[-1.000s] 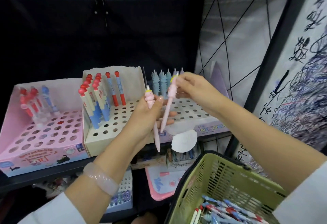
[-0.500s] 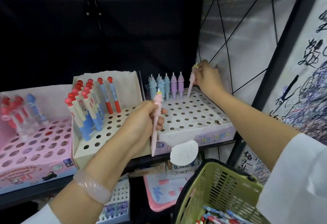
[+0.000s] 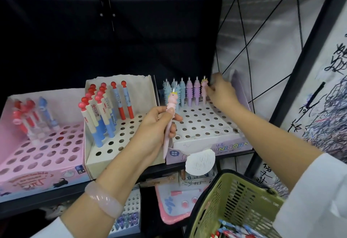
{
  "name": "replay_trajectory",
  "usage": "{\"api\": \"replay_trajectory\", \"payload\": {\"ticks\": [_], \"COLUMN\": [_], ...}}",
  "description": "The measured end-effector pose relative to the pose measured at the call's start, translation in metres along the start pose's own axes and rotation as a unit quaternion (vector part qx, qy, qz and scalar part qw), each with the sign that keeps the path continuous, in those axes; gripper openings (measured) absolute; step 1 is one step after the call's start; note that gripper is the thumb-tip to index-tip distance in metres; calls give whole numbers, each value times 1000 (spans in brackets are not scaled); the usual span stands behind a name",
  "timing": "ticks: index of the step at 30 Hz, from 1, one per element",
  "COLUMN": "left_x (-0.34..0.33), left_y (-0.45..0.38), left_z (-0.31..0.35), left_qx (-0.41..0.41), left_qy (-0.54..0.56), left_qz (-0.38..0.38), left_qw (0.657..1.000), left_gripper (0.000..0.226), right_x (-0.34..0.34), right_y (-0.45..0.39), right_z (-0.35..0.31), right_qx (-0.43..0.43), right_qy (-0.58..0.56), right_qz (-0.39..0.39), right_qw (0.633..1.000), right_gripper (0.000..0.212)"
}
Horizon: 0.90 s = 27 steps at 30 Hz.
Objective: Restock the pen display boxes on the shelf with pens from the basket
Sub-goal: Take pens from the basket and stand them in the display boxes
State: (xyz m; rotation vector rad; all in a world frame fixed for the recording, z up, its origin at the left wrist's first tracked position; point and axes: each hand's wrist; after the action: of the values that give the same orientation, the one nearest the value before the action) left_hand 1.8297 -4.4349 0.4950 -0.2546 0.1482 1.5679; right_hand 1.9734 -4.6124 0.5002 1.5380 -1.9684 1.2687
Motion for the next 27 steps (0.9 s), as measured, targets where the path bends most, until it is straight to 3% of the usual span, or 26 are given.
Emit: {"api": "replay_trajectory", "payload": {"ticks": [2, 3, 5, 7, 9, 13, 19, 22, 27], "left_x": [-2, -4, -7, -10, -13, -13, -6, -3, 1], "left_y": [0, 0, 0, 0, 1, 2, 7, 6, 2], "left_z": [1, 1, 2, 2, 2, 0, -1, -2, -6], "left_qx": [-6, -9, -11, -14, -18, -21, -78, -104, -116], "left_qy": [-2, 0, 7, -4, -23, -77, -237, -312, -336], "left_qz": [-3, -6, -9, -10, -9, -28, -110, -125, -135], "left_qw": [1000, 1000, 1000, 1000, 1000, 996, 962, 936, 925], "left_gripper": [12, 12, 12, 13, 16, 15, 34, 36, 34], "right_x": [10, 15, 24, 31, 34, 41, 43, 37, 17], "right_y": [15, 25, 49, 67, 74, 53, 3, -10, -14], "right_z": [-20, -30, -51, -64, -67, -56, -5, 12, 22], "right_qx": [16, 29, 63, 93, 101, 32, -20, -32, 4], "right_qy": [-106, -176, -280, -307, -325, -380, -315, -237, -112], "right_qz": [44, 19, -101, -211, -238, -120, 83, 114, 74], "right_qw": [993, 984, 953, 923, 909, 917, 945, 964, 991], "right_gripper": [26, 20, 17, 15, 12, 10, 13, 10, 9]}}
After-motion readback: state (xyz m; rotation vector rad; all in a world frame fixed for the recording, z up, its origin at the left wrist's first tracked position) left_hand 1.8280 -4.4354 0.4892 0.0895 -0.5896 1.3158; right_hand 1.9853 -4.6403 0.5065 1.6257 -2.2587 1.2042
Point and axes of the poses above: each hand's wrist, its own y-axis away from the middle knuckle, its own x-axis out of the back of the hand, z = x × y
